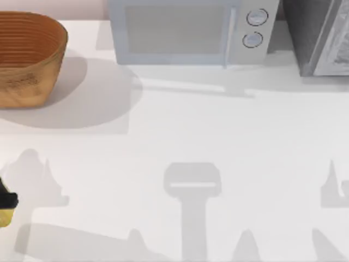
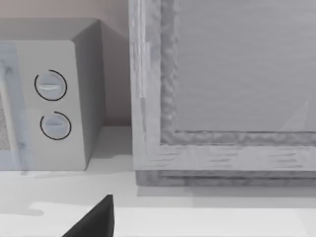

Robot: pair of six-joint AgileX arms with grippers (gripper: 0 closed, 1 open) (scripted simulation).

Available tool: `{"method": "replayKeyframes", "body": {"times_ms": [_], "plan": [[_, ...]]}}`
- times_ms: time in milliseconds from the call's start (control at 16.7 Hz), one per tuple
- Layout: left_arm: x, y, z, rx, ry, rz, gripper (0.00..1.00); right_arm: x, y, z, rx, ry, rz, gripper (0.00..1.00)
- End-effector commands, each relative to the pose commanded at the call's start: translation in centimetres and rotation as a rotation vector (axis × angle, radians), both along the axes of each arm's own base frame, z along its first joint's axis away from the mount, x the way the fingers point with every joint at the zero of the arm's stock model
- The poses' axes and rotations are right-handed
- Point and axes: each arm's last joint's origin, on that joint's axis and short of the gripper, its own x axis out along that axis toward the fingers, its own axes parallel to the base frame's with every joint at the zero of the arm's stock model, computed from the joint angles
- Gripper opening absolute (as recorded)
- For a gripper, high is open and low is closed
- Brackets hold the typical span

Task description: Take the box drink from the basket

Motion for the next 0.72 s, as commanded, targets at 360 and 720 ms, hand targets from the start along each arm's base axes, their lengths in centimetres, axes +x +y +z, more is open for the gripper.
{"method": "replayKeyframes", "body": {"times_ms": [360, 720], "plan": [[0.5, -0.3, 0.7, -0.01, 0.04, 0.043, 0.0, 0.0, 0.0, 0.0, 0.0, 0.0, 0.0, 1.0], [3.3, -2.2, 5.4, -0.021, 0.07, 0.2, 0.0, 0.0, 0.0, 0.0, 0.0, 0.0, 0.0, 1.0]]}}
